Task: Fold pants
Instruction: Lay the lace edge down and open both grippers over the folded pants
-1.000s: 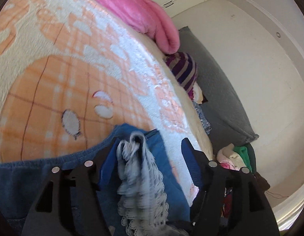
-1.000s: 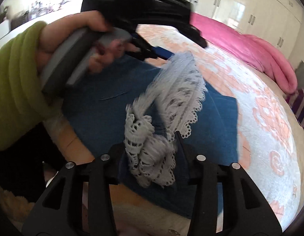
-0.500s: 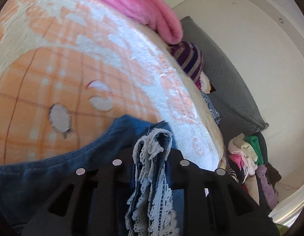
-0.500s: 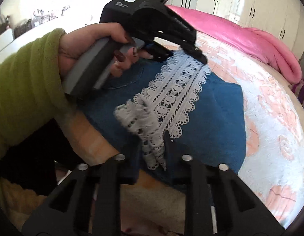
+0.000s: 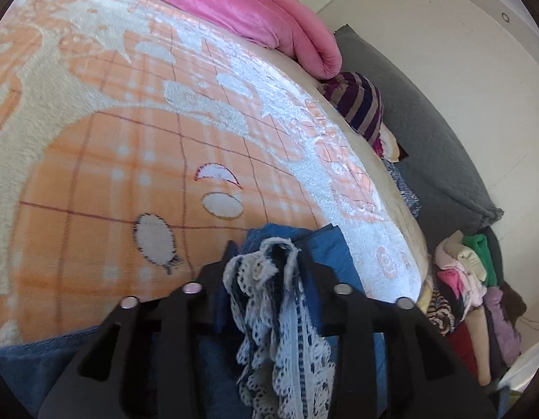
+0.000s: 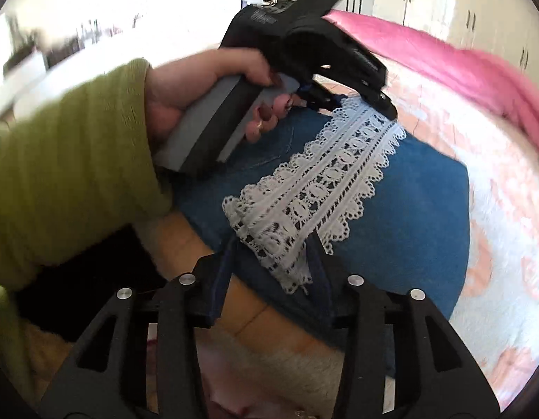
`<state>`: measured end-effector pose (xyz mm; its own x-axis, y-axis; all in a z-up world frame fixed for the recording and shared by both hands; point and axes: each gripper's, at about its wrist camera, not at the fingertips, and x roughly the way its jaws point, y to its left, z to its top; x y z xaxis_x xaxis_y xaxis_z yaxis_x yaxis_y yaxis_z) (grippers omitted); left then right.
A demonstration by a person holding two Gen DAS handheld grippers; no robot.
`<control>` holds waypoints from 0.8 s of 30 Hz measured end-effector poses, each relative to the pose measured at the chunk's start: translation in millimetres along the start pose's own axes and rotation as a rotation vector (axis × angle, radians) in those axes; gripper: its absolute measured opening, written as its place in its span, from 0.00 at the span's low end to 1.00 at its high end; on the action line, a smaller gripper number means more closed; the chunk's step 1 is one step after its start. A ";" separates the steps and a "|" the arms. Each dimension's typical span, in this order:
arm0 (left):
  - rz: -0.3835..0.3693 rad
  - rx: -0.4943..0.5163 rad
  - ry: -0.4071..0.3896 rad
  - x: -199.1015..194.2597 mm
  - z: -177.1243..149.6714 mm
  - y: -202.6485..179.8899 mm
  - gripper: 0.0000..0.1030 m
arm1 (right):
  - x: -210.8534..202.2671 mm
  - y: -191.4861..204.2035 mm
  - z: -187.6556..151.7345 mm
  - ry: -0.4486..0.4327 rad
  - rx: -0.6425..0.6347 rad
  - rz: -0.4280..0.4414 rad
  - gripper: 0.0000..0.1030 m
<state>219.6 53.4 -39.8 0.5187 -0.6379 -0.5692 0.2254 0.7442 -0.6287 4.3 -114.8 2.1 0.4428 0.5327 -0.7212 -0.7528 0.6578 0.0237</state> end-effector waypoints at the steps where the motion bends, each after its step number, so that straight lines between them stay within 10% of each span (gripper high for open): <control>1: 0.003 0.003 -0.012 -6.9 -0.8 -0.4 0.45 | -8.5 -11.0 0.6 -0.018 0.040 0.023 0.38; 10: 0.043 0.056 -0.092 -66.6 -29.0 -17.0 0.56 | -49.2 -114.0 -6.3 -0.079 0.298 -0.054 0.46; 24: 0.116 0.024 0.037 -73.8 -115.6 -21.7 0.70 | 59.9 -234.5 55.2 0.090 0.501 0.021 0.46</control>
<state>81.1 61.5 -45.4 0.5121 -0.5534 -0.6569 0.1853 0.8179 -0.5447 234.2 -207.7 -8.5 0.3696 0.5152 -0.7733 -0.4257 0.8336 0.3519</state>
